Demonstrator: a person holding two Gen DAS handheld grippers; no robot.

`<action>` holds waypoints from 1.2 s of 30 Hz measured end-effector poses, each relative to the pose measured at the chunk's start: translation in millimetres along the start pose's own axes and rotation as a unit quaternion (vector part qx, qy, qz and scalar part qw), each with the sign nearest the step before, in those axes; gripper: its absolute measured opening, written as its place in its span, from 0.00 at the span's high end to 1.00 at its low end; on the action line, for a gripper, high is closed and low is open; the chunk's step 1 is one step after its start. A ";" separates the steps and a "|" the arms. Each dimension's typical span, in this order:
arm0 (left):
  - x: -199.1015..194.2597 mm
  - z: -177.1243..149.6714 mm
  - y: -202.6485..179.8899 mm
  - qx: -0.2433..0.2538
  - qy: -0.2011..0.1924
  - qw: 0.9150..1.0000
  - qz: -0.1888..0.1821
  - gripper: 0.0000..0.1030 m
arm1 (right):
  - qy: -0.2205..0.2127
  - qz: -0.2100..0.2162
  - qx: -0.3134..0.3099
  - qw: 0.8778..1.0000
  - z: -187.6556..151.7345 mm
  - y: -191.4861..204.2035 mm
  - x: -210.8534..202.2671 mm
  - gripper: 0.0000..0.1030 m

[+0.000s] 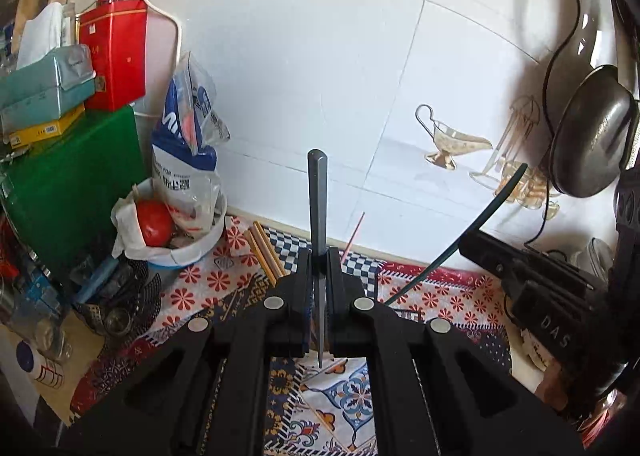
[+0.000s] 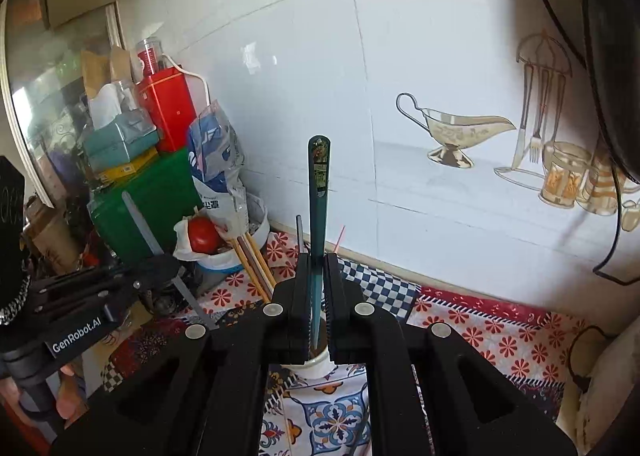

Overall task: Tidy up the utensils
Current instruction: 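Lower the dark grey stick into the white cup while the right tool inserts the teal stick, then open both grippers and move both tools back over the remaining sticks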

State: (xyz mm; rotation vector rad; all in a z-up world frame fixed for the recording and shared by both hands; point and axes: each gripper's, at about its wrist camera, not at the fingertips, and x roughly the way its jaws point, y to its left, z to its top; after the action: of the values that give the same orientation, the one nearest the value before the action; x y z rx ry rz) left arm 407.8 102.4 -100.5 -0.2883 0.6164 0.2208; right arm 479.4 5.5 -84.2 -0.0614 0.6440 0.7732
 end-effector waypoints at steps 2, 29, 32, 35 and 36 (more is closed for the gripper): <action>8.8 5.5 0.5 -0.003 -0.003 1.000 0.006 0.96 | 0.006 0.002 -0.008 1.000 1.5 2.1 10.4 0.95; 110.5 -28.7 23.7 -0.011 0.106 0.994 0.023 0.96 | 0.144 0.021 -0.050 0.988 -29.7 5.7 119.6 0.95; 101.6 -23.3 22.4 -0.009 0.102 0.995 0.017 0.96 | 0.141 0.017 -0.047 0.989 -28.1 4.9 115.6 0.95; 89.2 -18.6 19.6 -0.006 0.094 0.995 0.014 0.91 | 0.134 0.010 -0.050 0.990 -25.5 4.5 106.7 0.95; 84.6 -17.3 17.8 -0.004 0.090 0.996 0.013 0.88 | 0.130 0.007 -0.052 0.990 -24.7 4.1 102.0 0.94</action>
State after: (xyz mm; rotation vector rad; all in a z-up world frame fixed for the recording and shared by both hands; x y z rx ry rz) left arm 460.7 123.3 -167.9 -0.3093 0.7977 0.2245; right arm 518.4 65.9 -160.8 -0.2572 0.8519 0.8198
